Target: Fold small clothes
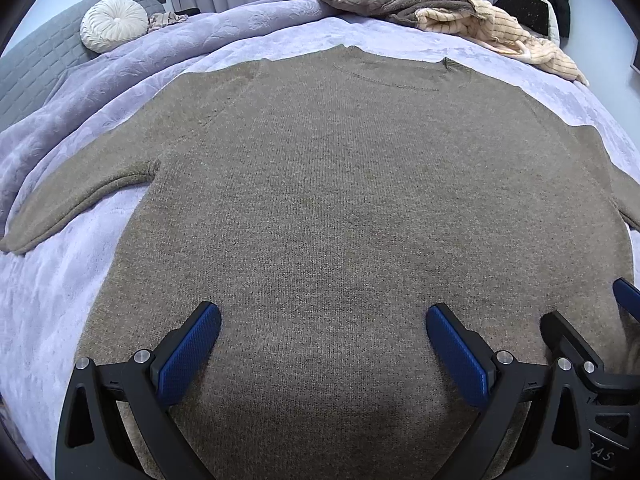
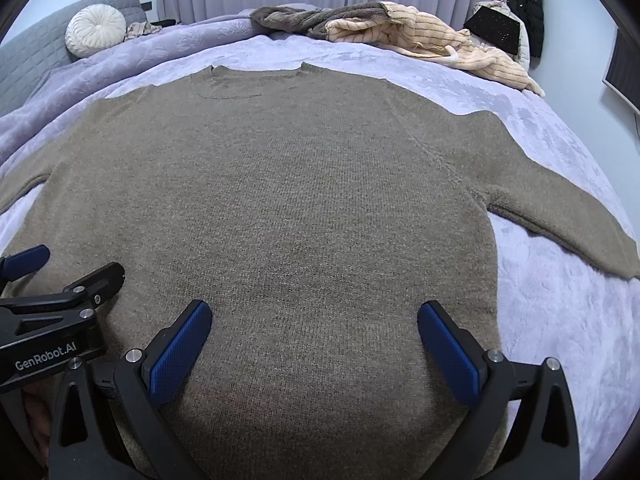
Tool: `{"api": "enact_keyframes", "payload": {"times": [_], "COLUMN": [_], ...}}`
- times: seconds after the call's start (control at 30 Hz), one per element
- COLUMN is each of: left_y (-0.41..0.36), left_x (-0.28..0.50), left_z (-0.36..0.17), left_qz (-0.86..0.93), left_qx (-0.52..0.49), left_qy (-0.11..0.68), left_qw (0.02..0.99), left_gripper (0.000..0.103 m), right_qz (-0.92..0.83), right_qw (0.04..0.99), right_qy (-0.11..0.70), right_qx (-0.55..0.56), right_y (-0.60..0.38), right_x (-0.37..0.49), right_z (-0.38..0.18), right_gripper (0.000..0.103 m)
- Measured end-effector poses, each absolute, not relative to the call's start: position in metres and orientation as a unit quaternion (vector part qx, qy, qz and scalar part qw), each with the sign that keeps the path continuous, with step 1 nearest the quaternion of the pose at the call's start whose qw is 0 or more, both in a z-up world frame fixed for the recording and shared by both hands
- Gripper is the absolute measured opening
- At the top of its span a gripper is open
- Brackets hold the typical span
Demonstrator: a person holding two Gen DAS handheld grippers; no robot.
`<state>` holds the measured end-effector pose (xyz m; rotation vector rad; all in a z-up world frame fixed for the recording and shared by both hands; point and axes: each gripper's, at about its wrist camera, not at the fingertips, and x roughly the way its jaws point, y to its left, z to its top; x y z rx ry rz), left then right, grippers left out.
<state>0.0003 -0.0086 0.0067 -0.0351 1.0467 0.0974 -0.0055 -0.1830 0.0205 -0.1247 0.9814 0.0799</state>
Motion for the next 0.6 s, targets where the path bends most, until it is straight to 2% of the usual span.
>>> {"api": "enact_keyframes", "payload": {"times": [0.23,0.37,0.6], "left_y": [-0.008,-0.007,-0.024], "left_x": [0.009,0.015,0.037], "left_z": [0.017,0.033,0.062], "left_qz": [0.03,0.03,0.039], "left_qx": [-0.008,-0.015,-0.01], "left_qy": [0.541,0.547,0.536], "left_qw": [0.84,0.837,0.843], "left_gripper": [0.103,0.103,0.103], "right_qz": [0.053,0.047,0.041], "right_qw": [0.845,0.868,0.877], "right_qy": [0.527,0.484,0.473], "right_qx": [-0.074,-0.101,-0.074], "right_y": [-0.186,-0.178,-0.201], "right_x": [0.007,0.009,0.036], "right_z": [0.028,0.055,0.081], "right_gripper": [0.103,0.103,0.103]}}
